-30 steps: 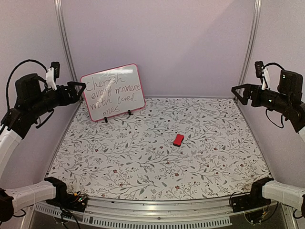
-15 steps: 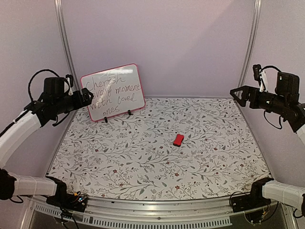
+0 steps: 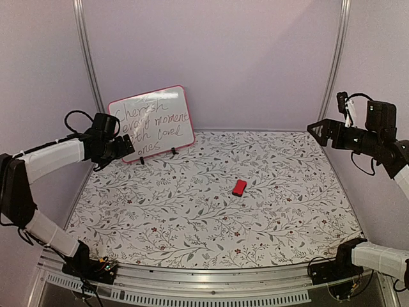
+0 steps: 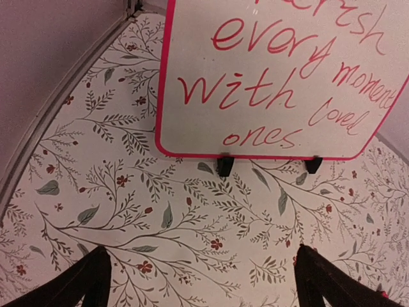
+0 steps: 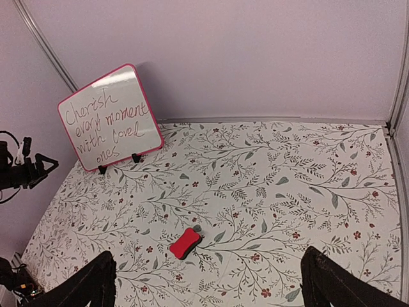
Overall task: Erase the whiteboard
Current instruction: Move the whiteboard to the center of the board.
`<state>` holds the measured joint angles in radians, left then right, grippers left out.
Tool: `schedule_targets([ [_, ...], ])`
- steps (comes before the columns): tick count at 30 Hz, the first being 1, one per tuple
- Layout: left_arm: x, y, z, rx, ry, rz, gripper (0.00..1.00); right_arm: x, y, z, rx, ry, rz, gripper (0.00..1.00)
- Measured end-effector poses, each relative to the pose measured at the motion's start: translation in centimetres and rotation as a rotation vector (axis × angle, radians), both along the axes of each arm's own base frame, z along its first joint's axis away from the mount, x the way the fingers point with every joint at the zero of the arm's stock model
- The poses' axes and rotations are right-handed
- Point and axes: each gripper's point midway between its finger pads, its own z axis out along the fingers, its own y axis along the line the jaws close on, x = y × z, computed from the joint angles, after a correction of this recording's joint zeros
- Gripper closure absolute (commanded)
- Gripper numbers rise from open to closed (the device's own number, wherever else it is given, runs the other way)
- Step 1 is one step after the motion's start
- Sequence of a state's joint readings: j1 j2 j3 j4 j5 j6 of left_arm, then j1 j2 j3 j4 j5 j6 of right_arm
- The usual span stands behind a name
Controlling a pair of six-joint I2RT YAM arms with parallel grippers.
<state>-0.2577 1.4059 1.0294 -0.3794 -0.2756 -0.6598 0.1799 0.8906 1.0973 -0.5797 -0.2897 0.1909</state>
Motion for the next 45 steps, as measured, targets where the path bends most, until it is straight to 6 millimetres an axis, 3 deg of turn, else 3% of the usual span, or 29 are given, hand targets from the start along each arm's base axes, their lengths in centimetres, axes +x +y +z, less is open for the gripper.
schedule_targets([
  [6, 1.5, 0.2, -5.0, 0.067, 0.097, 0.053, 0.09, 0.1, 0.0, -0.8, 0.007, 0.016, -0.003, 0.01],
  [17, 7.9, -2.2, -9.1, 0.222, 0.109, 0.049, 0.24, 0.2, 0.2, -1.9, 0.008, 0.037, 0.006, 0.01],
  [21, 9.3, -3.1, -11.9, 0.266, 0.151, 0.037, 0.28, 0.1, 0.3, -1.9, 0.009, 0.038, 0.009, 0.01],
  [25, 9.7, -3.1, -13.5, 0.301, 0.176, 0.038, 0.35, 0.0, 0.4, -2.0, 0.012, 0.039, 0.017, 0.01],
  [36, 11.8, -3.4, -14.2, 0.349, 0.168, 0.045, 0.46, -0.2, 0.8, -2.0, 0.024, 0.038, 0.045, 0.01],
  [45, 11.7, -3.4, -15.3, 0.374, 0.186, 0.043, 0.61, -0.3, 1.0, -2.4, 0.03, 0.048, 0.055, 0.01],
])
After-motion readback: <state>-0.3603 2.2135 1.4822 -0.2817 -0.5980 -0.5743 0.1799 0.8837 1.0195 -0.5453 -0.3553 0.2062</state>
